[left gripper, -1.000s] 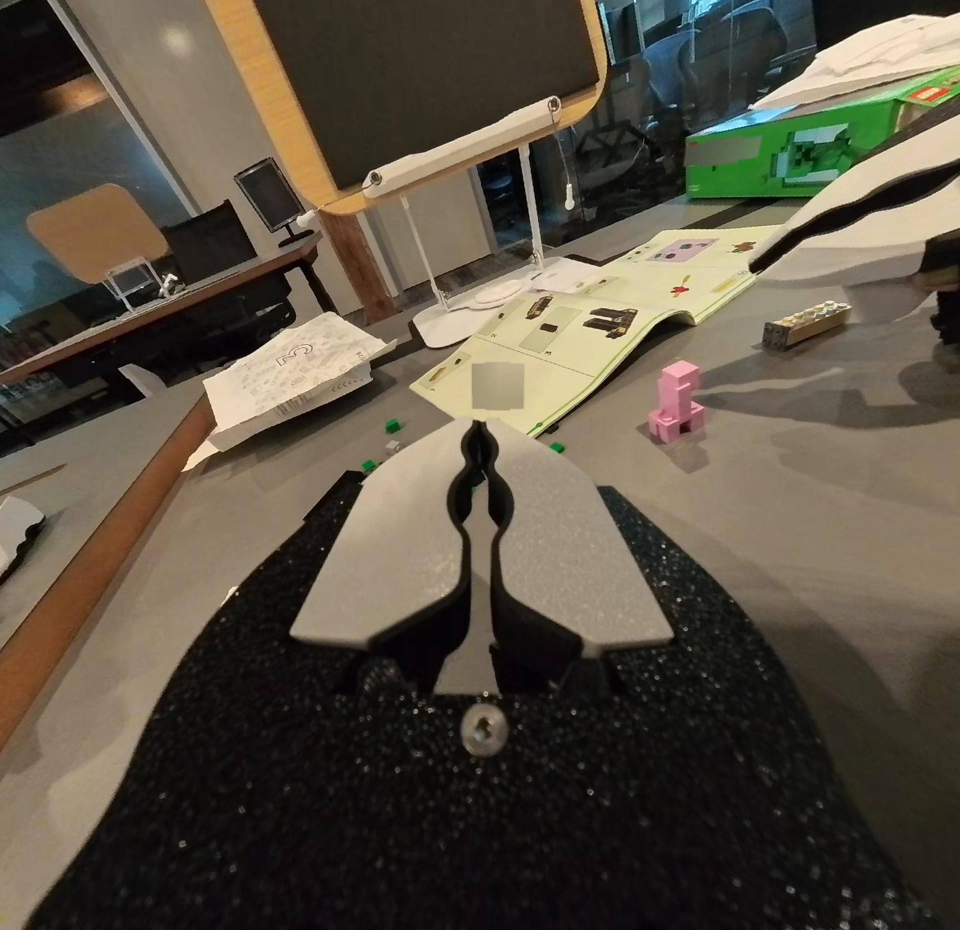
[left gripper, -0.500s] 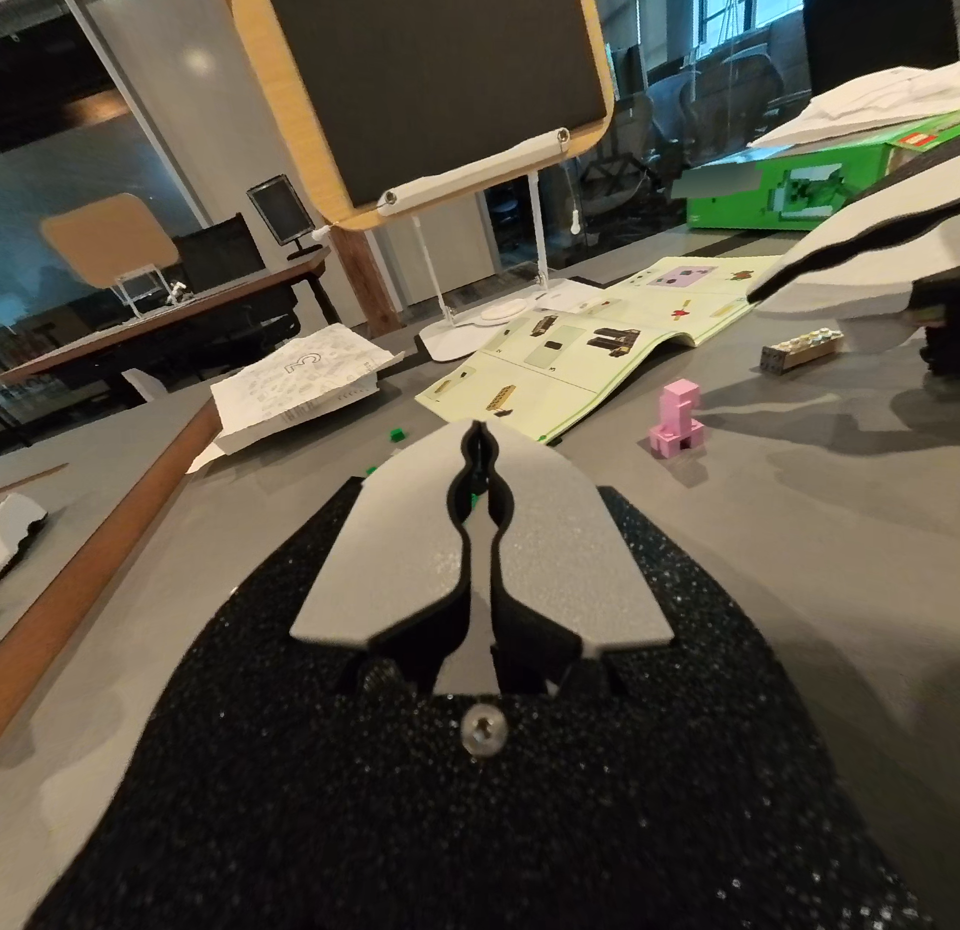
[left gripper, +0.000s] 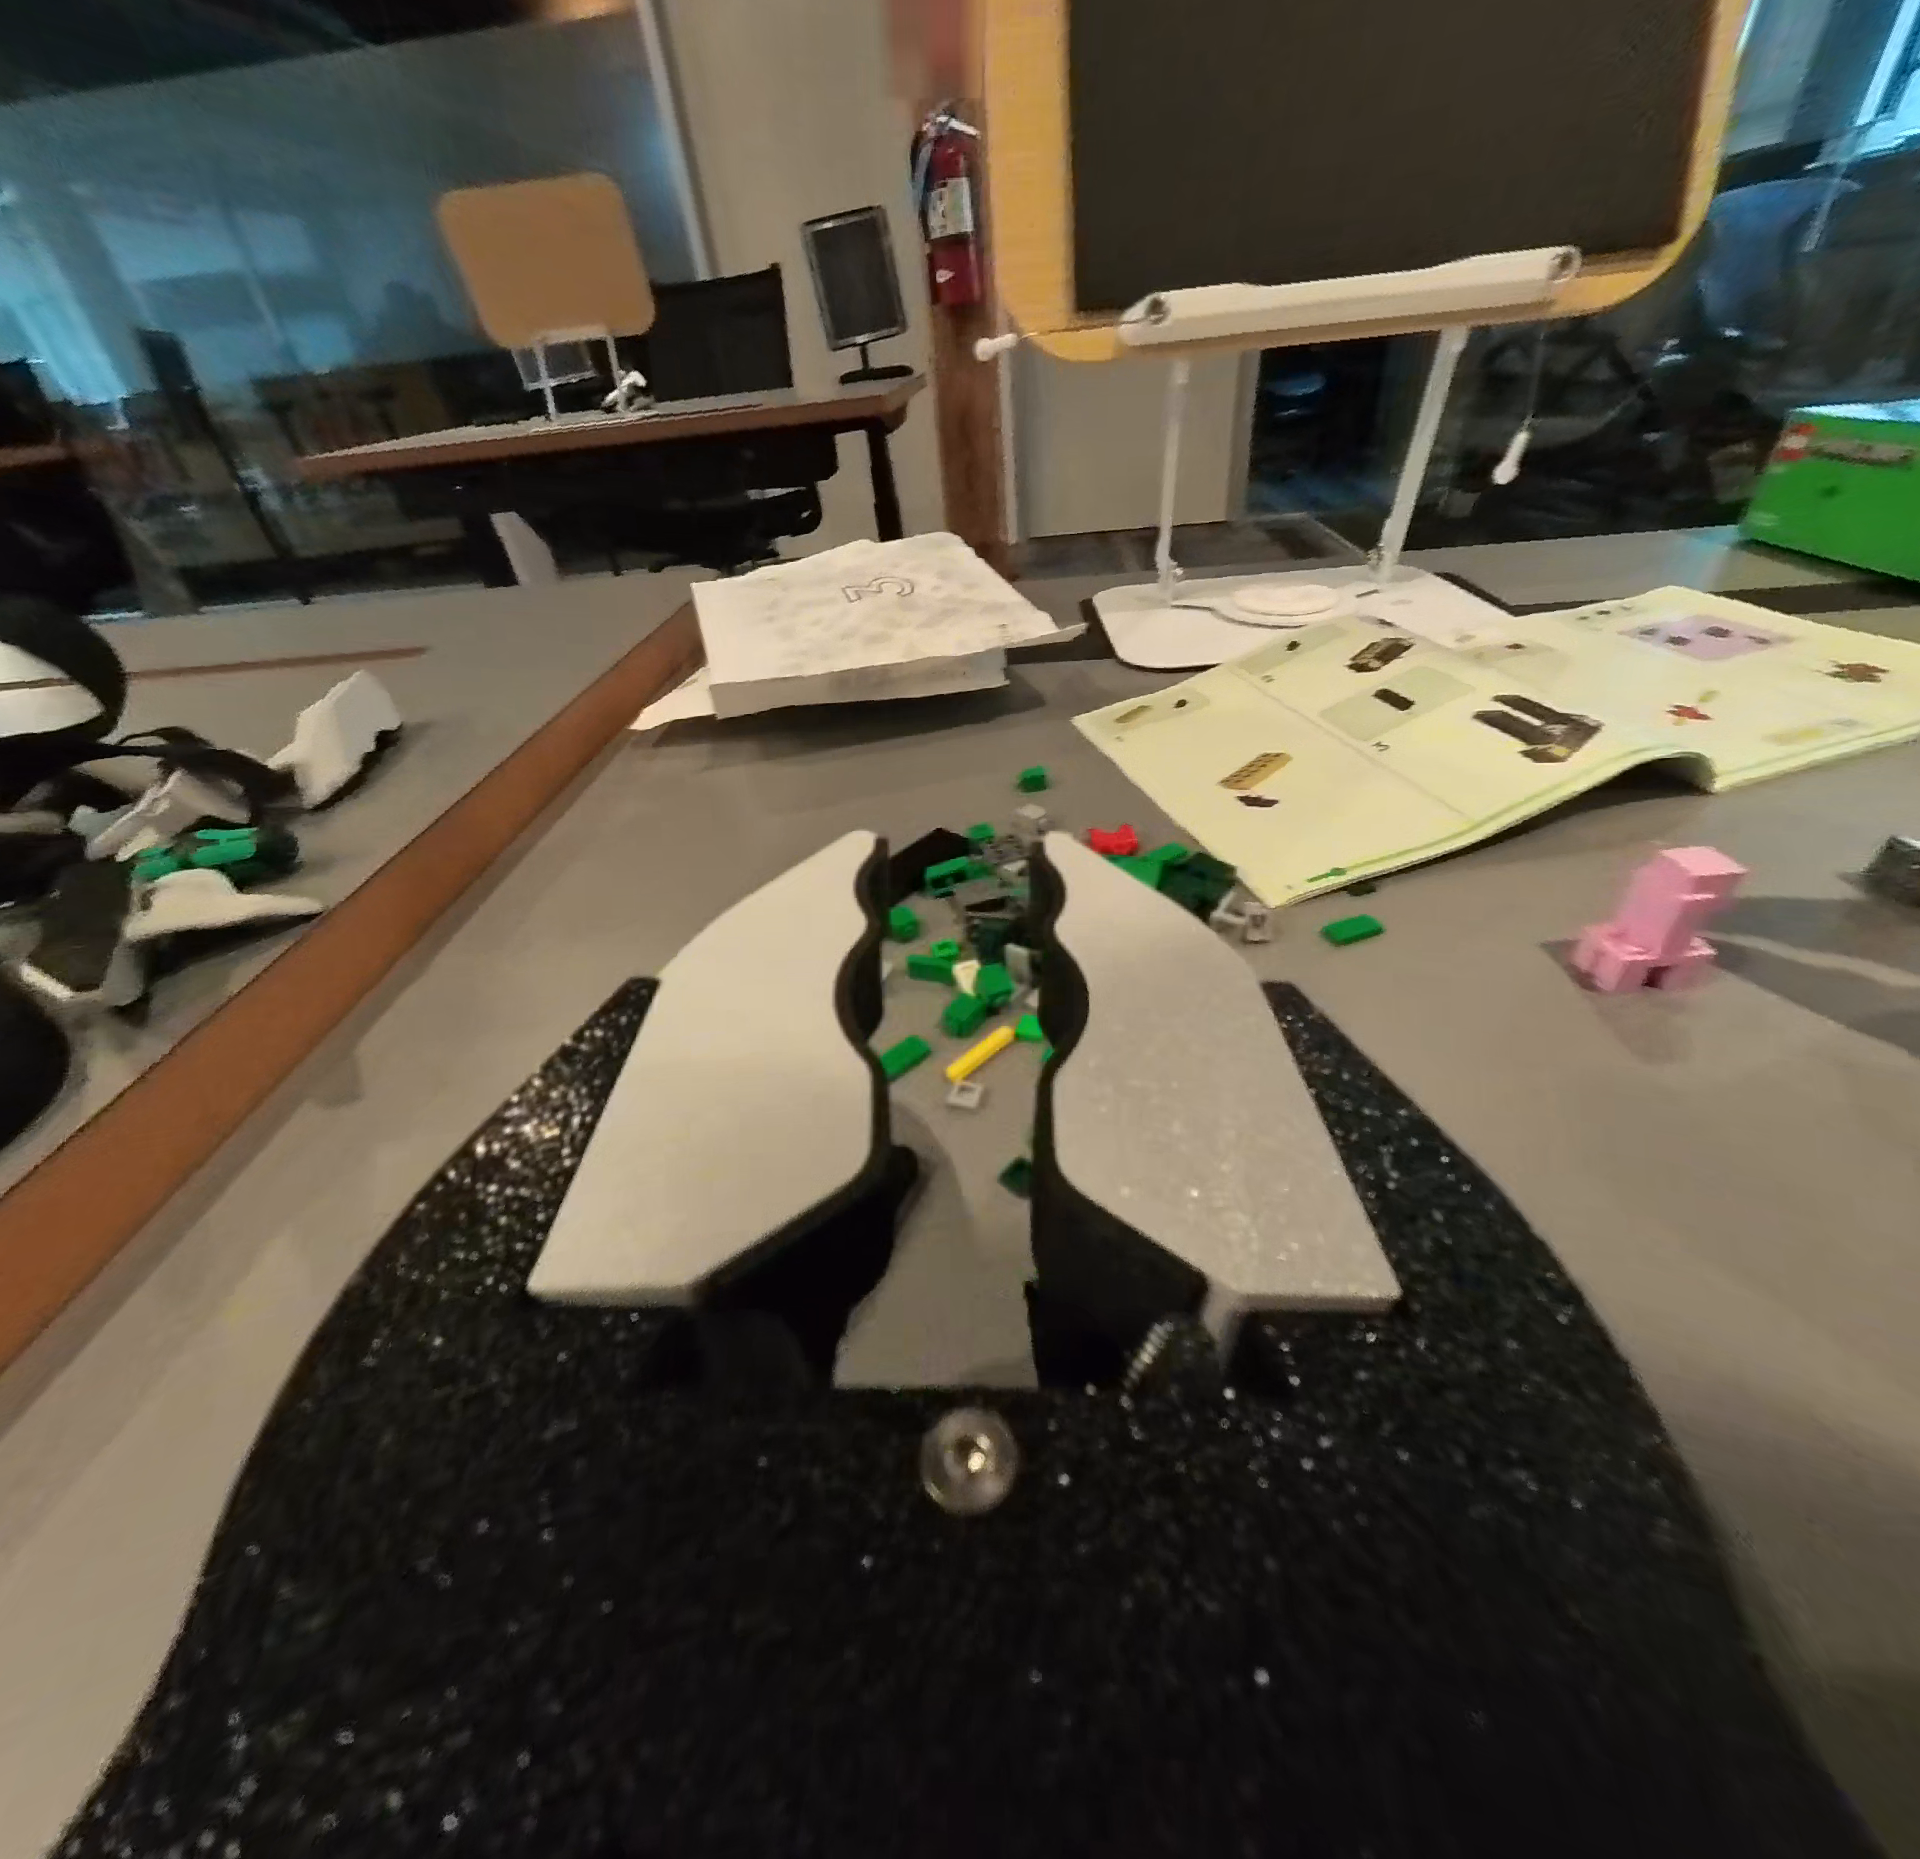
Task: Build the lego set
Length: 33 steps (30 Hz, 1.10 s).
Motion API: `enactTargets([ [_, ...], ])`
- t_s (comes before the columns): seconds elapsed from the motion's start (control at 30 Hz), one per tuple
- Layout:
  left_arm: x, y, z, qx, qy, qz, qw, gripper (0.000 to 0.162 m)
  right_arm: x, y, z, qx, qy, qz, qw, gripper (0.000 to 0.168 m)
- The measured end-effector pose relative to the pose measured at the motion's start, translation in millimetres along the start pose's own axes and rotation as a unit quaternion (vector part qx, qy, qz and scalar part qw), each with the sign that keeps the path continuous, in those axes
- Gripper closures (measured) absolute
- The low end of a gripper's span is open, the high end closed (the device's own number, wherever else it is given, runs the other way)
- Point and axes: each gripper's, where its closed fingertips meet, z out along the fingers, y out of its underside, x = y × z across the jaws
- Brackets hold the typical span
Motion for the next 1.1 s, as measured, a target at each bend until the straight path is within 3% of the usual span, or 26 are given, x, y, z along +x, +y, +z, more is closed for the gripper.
enactTargets([
  [0.17, -4.0, -2.1, 2.4, 0.009, -0.011, 0.005, 1.0, 0.134, 1.9, -6.6, 2.5, 0.002, -0.007, -0.001, 1.0, 0.159],
  [0.23, 1.6, -1.7, 4.3, 0.008, -0.003, 0.022, 1.0, 0.136, -2.9, -21.4, 14.4, 0.01, -0.048, 0.017, 0.999, 0.159],
  [0.4, 11.5, 3.3, 9.5, -0.009, 0.0, 0.079, 0.997, 0.139, -25.7, -59.4, 82.1, -0.049, -0.213, 0.006, 0.976, 0.153],
  [0.5, 14.1, 5.5, 11.4, -0.016, 0.003, 0.094, 0.995, 0.139, -36.0, -77.0, 124.8, -0.085, -0.283, -0.031, 0.955, 0.157],
  [0.63, 13.3, 4.6, 10.7, -0.012, 0.003, 0.089, 0.996, 0.141, -54.2, -72.6, 165.4, -0.17, -0.361, -0.06, 0.915, 0.157],
  [0.77, 14.6, 5.2, 11.0, -0.013, 0.006, 0.092, 0.996, 0.142, -66.5, -57.2, 191.3, -0.222, -0.37, -0.119, 0.894, 0.158],
  [1.1, 16.1, 5.8, 11.2, -0.015, 0.01, 0.094, 0.995, 0.145, -80.4, -36.1, 213.0, -0.302, -0.397, -0.21, 0.841, 0.154],
])
